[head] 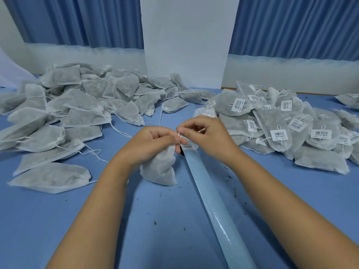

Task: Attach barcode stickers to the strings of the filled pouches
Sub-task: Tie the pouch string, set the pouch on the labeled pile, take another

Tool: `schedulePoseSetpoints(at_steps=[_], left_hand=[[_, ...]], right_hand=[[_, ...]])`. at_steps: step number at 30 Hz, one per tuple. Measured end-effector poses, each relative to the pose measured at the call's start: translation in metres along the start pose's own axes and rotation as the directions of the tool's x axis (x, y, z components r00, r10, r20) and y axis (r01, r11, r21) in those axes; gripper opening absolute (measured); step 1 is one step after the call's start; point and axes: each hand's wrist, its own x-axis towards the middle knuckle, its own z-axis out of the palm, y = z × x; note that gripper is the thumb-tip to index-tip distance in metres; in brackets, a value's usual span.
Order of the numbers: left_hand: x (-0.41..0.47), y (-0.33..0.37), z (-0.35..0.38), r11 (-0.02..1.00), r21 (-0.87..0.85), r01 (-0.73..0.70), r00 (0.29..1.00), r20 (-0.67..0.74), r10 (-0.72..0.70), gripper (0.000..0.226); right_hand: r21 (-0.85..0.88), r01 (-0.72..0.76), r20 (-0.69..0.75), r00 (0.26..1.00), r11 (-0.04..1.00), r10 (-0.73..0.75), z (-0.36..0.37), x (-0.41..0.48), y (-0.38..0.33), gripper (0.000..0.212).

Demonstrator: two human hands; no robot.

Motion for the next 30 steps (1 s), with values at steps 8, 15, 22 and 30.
schedulePoseSetpoints(at_steps=[8,15,22,30], left_hand=[[0.001,0.000,0.000,0.994,-0.106,0.018,0.998,-0.061,-0.025,0.033],[0.005,-0.002,0.001,0.995,-0.092,0.043,0.999,-0.026,-0.046,0.026],[0.004,-0.002,0.004,0.997,-0.044,0.067,0.994,-0.087,-0.071,0.024],[0.005,-0.003,0.007,0.989,0.071,0.127,0.981,-0.159,-0.115,0.011]], right_hand=[[0.117,-0.180,0.078,0.982,0.977,0.172,-0.018,0.004,-0.004,0.009],[0.135,-0.273,0.251,0.939,0.952,0.234,-0.013,-0.014,-0.006,0.008],[0.120,-0.304,0.187,0.942,0.945,0.279,-0.006,-0.021,-0.003,0.013],[0.258,-0.177,0.093,0.983,0.950,0.158,-0.004,-0.022,-0.003,0.017]])
